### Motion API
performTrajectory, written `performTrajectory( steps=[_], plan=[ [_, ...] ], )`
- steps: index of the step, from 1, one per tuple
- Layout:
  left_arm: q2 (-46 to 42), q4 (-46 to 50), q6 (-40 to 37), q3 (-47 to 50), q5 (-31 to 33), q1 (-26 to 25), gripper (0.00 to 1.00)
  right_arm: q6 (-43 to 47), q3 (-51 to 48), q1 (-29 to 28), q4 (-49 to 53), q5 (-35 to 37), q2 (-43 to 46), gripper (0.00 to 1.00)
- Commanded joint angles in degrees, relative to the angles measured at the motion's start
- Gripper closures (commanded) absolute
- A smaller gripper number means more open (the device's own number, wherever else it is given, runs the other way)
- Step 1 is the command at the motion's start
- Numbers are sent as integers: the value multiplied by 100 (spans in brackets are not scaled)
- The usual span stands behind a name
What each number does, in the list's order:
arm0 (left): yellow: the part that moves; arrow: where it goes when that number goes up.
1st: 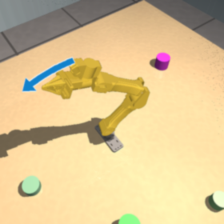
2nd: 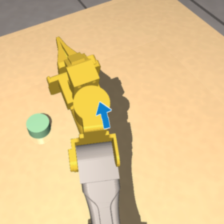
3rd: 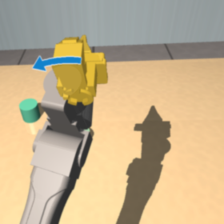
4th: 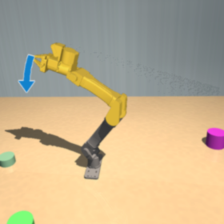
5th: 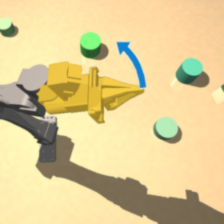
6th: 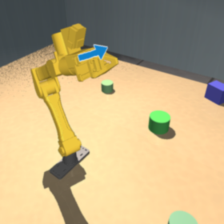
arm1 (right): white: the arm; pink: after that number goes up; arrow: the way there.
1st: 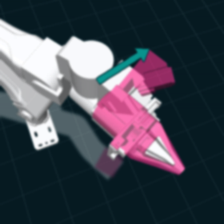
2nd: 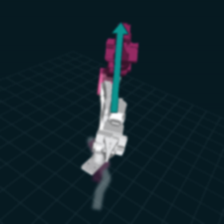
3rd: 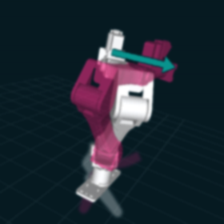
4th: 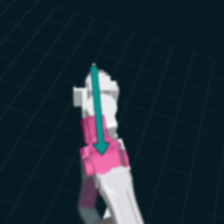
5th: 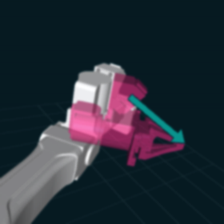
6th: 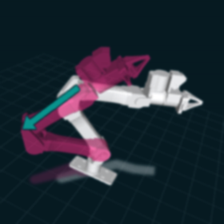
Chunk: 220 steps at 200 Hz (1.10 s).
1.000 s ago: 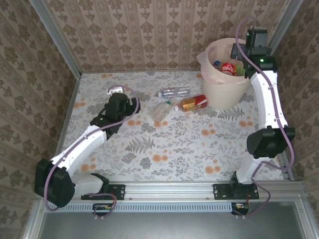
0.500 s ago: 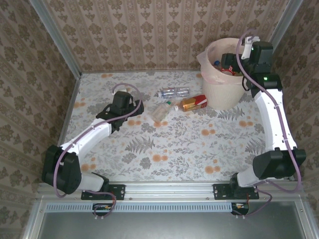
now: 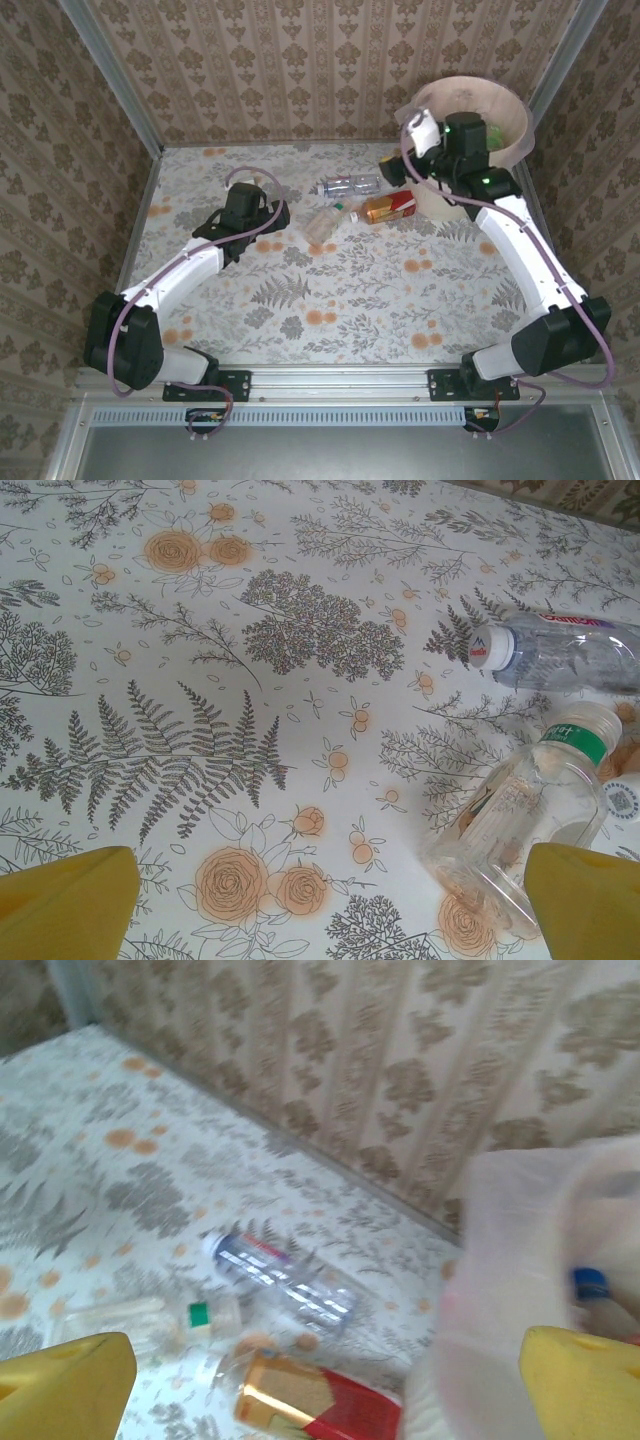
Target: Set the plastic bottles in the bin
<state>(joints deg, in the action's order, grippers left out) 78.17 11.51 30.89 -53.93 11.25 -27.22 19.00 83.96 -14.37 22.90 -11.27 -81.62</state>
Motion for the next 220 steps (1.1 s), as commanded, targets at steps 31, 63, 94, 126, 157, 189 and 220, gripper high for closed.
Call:
performTrajectory(
  steps=[31, 63, 94, 126, 157, 189, 220],
  plan=[
    [118, 86, 74, -79, -82, 66, 0, 1650, -31, -440, 751, -447, -441, 0],
    [189, 203, 101, -153, -74, 68, 0, 2672, 31, -449, 1581, -840, -1010, 0],
    [198, 263, 101, -178, -41, 73, 0, 3110, 185, -452, 1863, -605, -1592, 0],
    [230, 290, 111, -190, -61, 70, 0, 3424, 450, -474, 1919, 57, -2239, 0],
    [299, 255, 83, -231, -148, 69, 0, 3800, 746, -507, 1880, 629, -2785, 0],
    [415, 264, 112, -266, -206, 69, 0, 4231, 953, -540, 1691, 1264, -3253, 0],
    [499, 289, 105, -301, -194, 68, 0, 4551, 1148, -543, 1499, 1600, -3707, 0]
  ],
)
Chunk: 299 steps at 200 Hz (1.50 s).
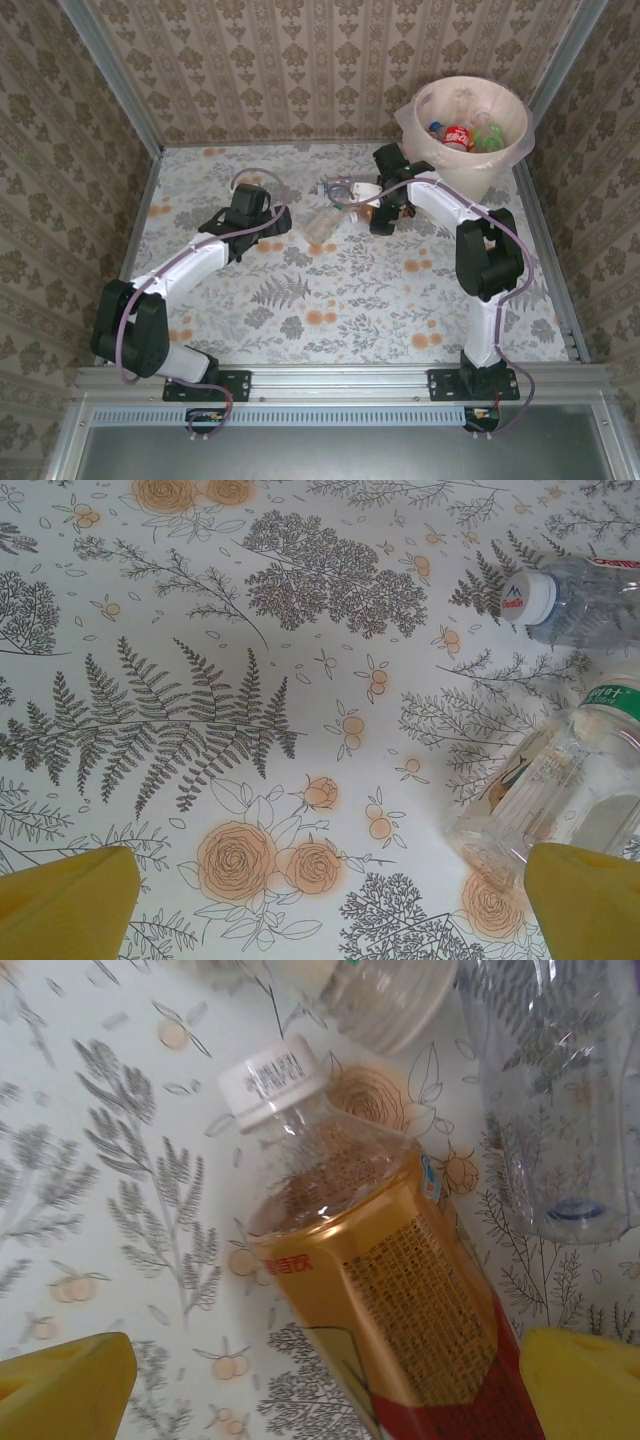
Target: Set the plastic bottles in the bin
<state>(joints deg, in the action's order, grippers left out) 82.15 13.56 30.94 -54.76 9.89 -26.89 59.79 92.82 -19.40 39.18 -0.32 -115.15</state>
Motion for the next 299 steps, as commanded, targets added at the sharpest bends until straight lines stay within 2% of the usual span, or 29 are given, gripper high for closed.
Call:
performTrajectory(
  steps=[1, 42, 81, 88, 105, 133, 161, 196, 238, 272, 299],
  plan=[
    [105, 84, 99, -223, -58, 35, 0, 477, 276, -39, -134, 506, -370, 0],
    [256, 136, 97, -319, -100, 35, 0, 686, 592, -38, -24, 648, -980, 0],
    [345, 147, 99, -362, -111, 37, 0, 477, 471, -82, 219, 469, -1079, 1],
    [362, 147, 99, -381, -126, 40, 0, 389, 434, -90, 219, 484, -1071, 4],
    [374, 134, 113, -370, -163, 37, 0, 134, 272, -99, 17, 546, -973, 23],
    [376, 87, 132, -325, -179, 35, 0, -47, -21, -126, -89, 592, -711, 30],
    [390, 51, 123, -340, -238, 185, 0, -569, -86, -128, -70, 457, -256, 40],
    [307, -296, 110, -224, -440, 189, 0, -1345, -216, -126, -196, 40, 557, 42],
    [79, -807, 182, 87, -508, 186, 0, -2383, -841, -26, -1373, -788, 2034, 45],
    [12, -820, 193, 122, -495, 185, 0, -3722, -1059, 201, -2462, -872, 2916, 45],
    [-23, -794, 237, 158, -475, 185, 0, -4431, -1000, 454, -2962, -787, 3367, 46]
  ],
)
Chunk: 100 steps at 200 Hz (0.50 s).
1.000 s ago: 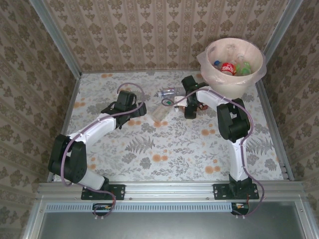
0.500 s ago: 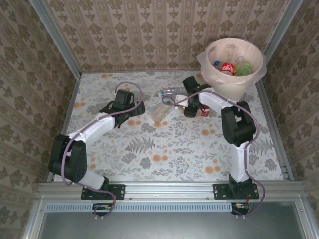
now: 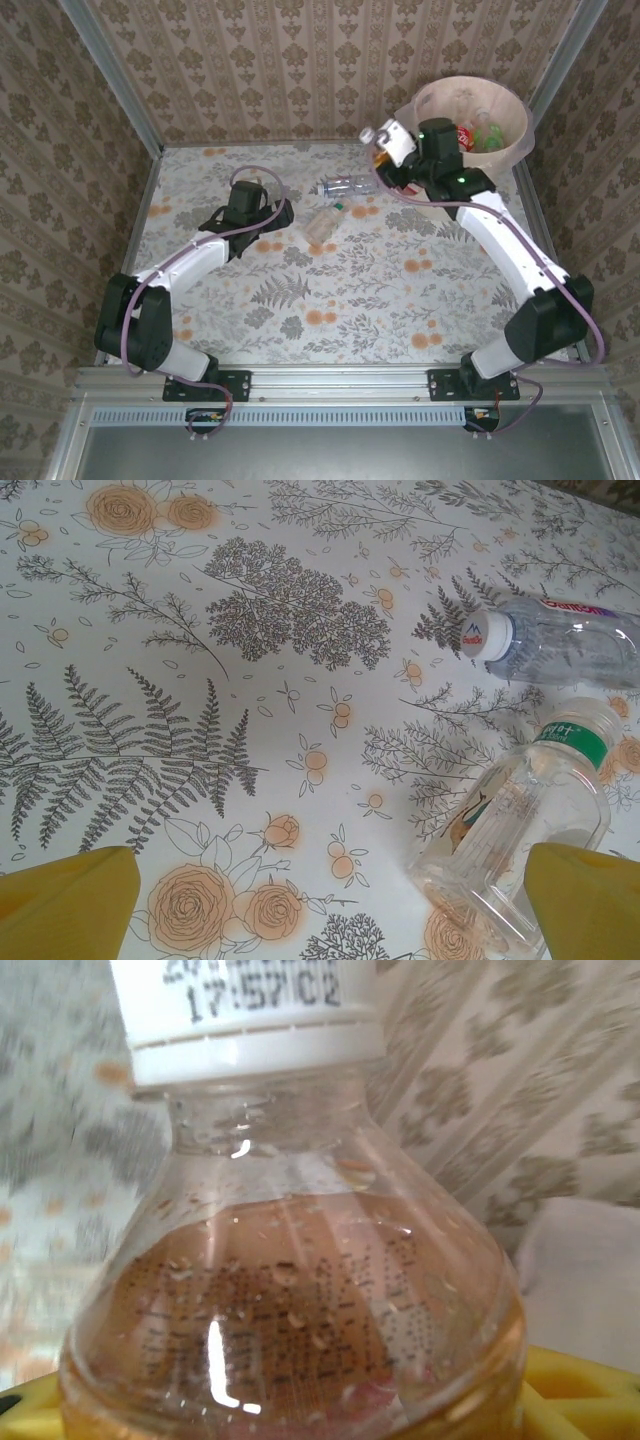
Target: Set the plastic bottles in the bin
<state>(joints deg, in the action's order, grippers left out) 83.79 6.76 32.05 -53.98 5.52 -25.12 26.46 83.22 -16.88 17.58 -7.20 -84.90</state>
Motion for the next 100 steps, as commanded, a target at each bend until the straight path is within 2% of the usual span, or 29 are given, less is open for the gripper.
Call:
performTrajectory(
  steps=[1, 36, 100],
  plan=[
    [-187, -114, 126, 80, -35, 8, 0, -1125, -33, 212, -810, -80, 356, 46],
    [-223, -70, 152, 56, -15, 12, 0, -2017, 446, 569, -785, 370, 483, 49],
    [-407, -376, 120, 221, -243, 2, 0, -2884, 1237, 1310, -537, 852, 563, 49]
  ],
)
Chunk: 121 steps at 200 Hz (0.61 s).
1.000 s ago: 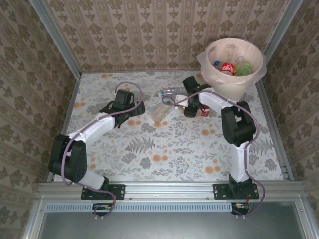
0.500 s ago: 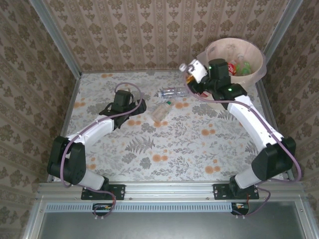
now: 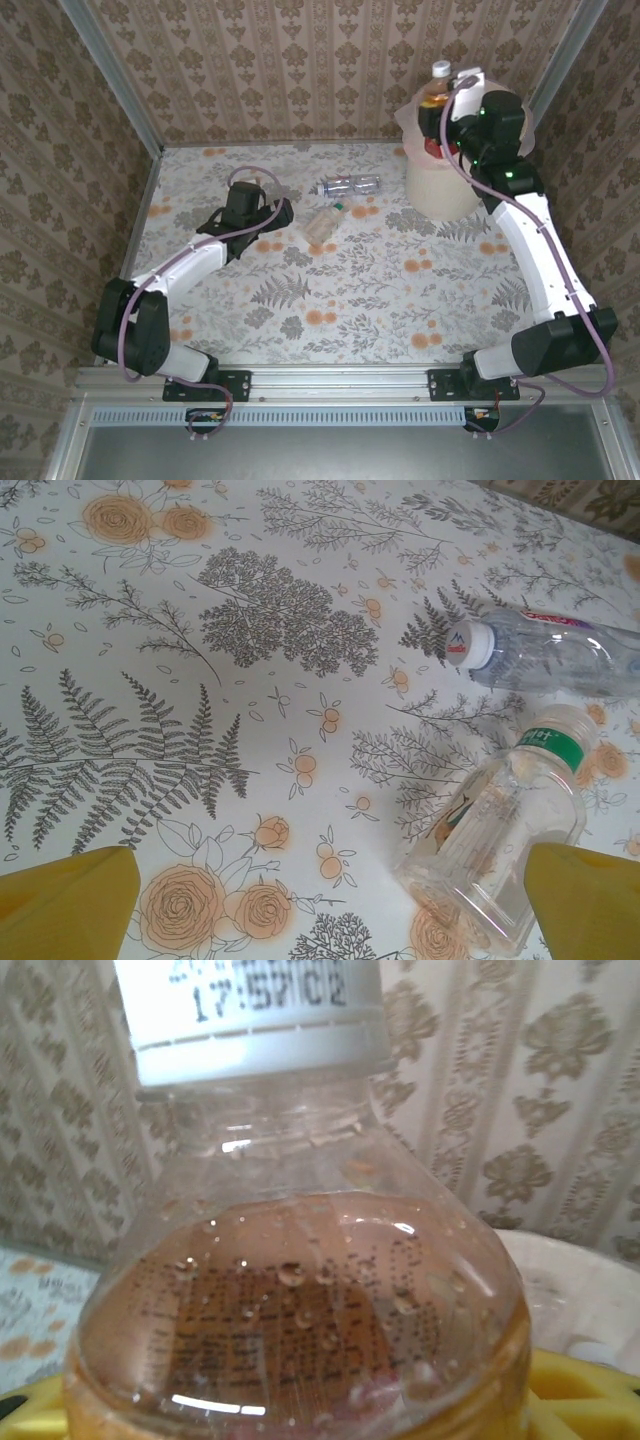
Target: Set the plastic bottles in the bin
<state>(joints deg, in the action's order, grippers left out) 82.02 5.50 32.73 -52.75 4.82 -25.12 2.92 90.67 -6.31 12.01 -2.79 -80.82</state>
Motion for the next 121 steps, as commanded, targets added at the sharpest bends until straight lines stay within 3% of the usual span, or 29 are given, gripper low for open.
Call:
performTrajectory(
  steps=[1, 34, 68, 121],
  plan=[
    [-234, -259, 51, 99, -178, 5, 0, -534, 515, 261, 29, 428, 154, 49],
    [-350, -610, -5, 266, -434, 4, 0, -551, 987, 584, 383, 1068, -211, 48],
    [-410, -1196, -245, 412, -1102, -41, 0, -590, 1566, 947, 939, 1335, -637, 48],
    [-336, -1149, -408, 334, -1007, -243, 0, -680, 1981, 1138, 1447, 1899, -1464, 46]
  ],
)
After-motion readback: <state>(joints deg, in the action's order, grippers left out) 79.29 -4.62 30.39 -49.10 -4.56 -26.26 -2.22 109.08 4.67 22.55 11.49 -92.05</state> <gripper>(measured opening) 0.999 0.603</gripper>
